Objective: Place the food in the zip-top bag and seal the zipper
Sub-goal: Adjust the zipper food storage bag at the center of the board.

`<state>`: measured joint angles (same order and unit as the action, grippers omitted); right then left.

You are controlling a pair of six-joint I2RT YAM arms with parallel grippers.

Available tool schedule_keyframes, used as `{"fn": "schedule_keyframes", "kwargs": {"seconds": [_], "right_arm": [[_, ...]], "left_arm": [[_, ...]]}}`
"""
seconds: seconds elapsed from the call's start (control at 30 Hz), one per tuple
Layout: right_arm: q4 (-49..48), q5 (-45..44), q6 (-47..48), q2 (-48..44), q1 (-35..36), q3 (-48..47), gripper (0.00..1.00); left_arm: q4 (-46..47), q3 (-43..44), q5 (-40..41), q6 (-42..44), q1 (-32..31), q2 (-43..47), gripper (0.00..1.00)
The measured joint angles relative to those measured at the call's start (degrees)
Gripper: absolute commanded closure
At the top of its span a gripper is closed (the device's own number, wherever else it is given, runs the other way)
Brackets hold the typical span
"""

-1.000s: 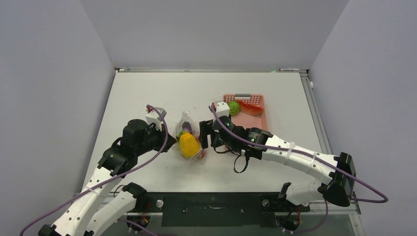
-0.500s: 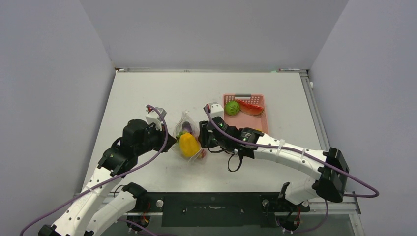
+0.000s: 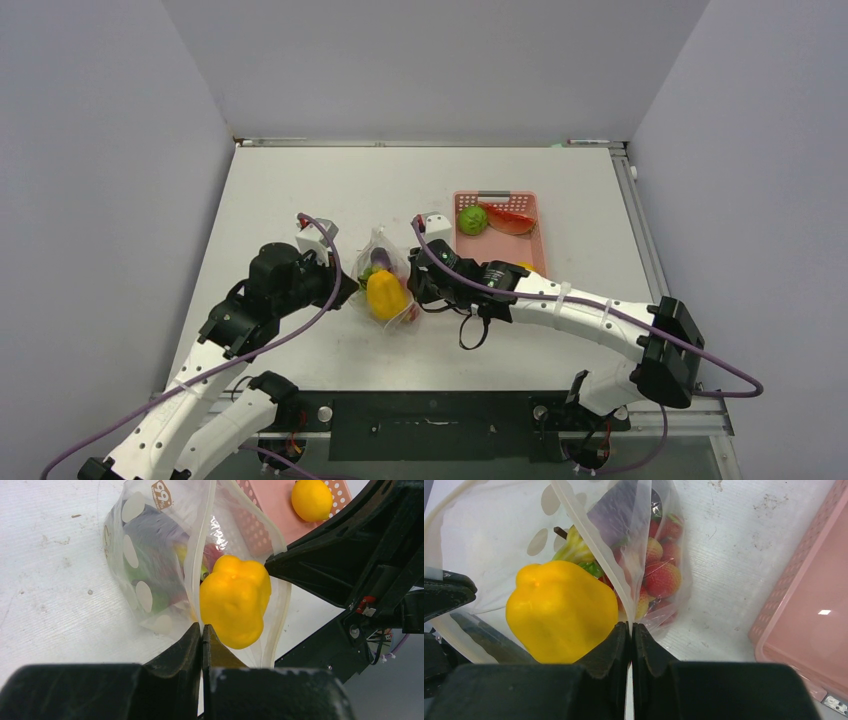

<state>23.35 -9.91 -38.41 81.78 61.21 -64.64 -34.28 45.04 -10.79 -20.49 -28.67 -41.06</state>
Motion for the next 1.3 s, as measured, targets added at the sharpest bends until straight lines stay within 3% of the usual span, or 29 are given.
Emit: {"fn": "schedule_keyframes", "kwargs": {"seconds": [0.63, 0.8, 1.0, 1.3], "right_arm": [[7.08, -0.37, 3.61, -0.57, 0.07, -12.26, 0.95], [9.05, -0.92, 5.01, -0.57, -0.13, -13.81, 0.95], [9.53, -1.2, 5.99, -0.59, -0.52, -13.9, 0.95], [7.76, -1.18, 6.23, -3.15, -0.85, -7.82, 0.93]], "left_arm": [[0.28, 0.07, -0.13, -0.33, 0.0, 1.73, 1.0], [-0.66, 3.82, 0.09, -0.46, 0.0, -0.04, 1.0], [-0.44, 7.82, 0.57, -0.24, 0.0, -1.88, 1.0], [0.15, 3.56, 0.9, -0.07, 0.0, -0.5, 1.0]]}}
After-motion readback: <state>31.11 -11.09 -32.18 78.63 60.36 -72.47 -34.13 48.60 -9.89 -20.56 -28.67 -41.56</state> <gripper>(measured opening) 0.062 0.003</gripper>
